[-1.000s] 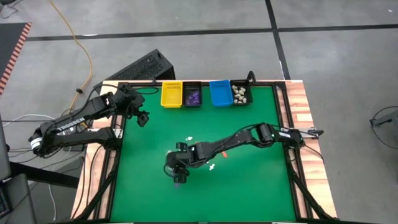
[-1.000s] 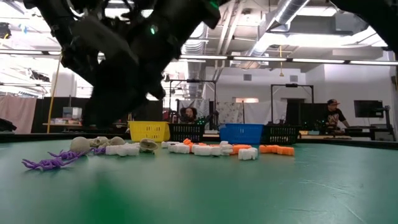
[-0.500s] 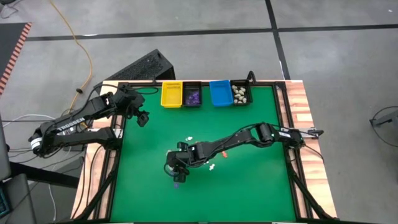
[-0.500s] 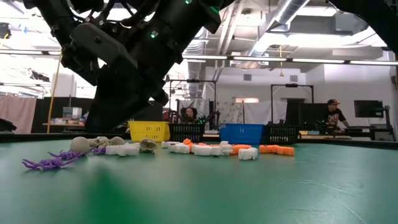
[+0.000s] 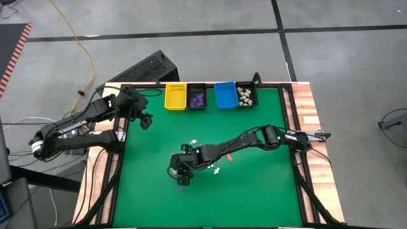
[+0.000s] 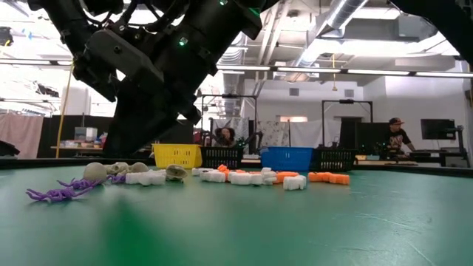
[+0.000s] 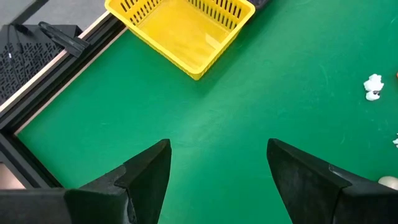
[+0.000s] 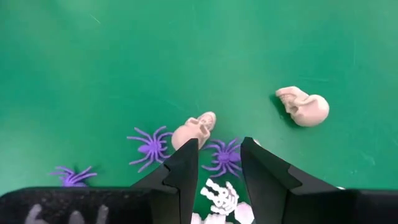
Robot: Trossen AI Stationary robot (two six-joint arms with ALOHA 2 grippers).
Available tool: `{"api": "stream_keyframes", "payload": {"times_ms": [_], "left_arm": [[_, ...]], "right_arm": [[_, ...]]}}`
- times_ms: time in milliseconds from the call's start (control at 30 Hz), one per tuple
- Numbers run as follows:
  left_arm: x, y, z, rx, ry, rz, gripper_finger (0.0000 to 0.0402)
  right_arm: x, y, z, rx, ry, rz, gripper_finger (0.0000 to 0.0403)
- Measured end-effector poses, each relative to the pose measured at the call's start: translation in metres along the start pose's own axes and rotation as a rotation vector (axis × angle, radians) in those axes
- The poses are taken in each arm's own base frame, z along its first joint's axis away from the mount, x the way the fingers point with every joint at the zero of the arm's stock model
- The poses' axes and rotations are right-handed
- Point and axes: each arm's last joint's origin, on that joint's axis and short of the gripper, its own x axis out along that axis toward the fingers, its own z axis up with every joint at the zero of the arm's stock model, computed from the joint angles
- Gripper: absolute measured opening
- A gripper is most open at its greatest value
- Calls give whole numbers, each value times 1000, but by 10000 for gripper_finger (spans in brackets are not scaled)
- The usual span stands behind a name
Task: Sort Halloween decoration
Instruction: Put the purple spider toy into the left black basket
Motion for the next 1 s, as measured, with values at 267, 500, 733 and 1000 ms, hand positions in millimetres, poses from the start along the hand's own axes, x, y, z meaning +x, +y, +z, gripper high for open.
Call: {"api": "stream_keyframes", "payload": {"times_ms": [267, 500, 733, 1000], "left_arm": [[0, 0, 0, 4, 1, 0, 256], [0, 0, 0, 11, 0, 2, 256], [0, 0, 0, 12, 0, 3, 256], [0, 0, 0, 12, 0, 3, 256]], "right_arm": [[20, 2, -12, 4, 33, 17, 144], [20, -1, -13, 6, 49, 0, 140], [19, -4, -13, 31, 61, -8, 84], [18, -4, -13, 34, 63, 3, 14]]}}
